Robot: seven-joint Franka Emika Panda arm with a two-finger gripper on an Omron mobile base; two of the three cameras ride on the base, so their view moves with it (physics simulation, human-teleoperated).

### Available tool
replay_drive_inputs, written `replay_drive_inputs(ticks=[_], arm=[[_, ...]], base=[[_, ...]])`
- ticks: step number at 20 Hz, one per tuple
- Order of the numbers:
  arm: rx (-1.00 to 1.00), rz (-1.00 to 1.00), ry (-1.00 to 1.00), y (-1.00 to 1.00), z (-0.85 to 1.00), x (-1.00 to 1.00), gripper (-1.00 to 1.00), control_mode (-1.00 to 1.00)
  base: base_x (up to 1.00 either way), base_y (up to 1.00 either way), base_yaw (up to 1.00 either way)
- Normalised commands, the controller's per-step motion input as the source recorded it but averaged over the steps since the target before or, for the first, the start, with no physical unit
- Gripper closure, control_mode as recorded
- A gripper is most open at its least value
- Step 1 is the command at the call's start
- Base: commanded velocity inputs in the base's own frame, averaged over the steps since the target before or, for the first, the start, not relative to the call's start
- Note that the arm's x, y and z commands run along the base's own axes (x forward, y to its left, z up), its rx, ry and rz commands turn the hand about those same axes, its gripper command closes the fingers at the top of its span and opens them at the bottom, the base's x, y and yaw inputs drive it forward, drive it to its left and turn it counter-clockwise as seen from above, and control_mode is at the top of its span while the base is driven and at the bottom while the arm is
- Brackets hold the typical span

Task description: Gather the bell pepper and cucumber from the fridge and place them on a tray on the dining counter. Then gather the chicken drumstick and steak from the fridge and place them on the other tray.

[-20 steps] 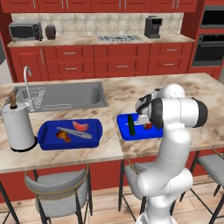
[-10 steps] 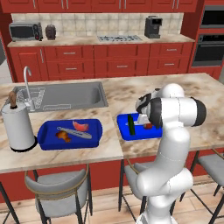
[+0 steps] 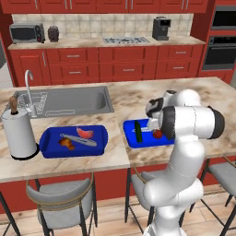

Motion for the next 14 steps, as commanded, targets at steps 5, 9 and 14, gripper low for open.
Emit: replay_drive_inputs(ticks=[5, 9, 14], arm=[[0.0, -0.02, 0.0, 0.02, 0.49, -0.39, -1.0, -1.0], [0.0, -0.02, 0.0, 0.06, 0.65, -0.4, -1.0, -1.0], [0.0, -0.04, 0.0, 0.17, 0.75, -0.48, -1.0, -1.0]], base=[[0.0, 0.0, 0.0], [0.0, 0.0, 0.0], [0.0, 0.0, 0.0]])
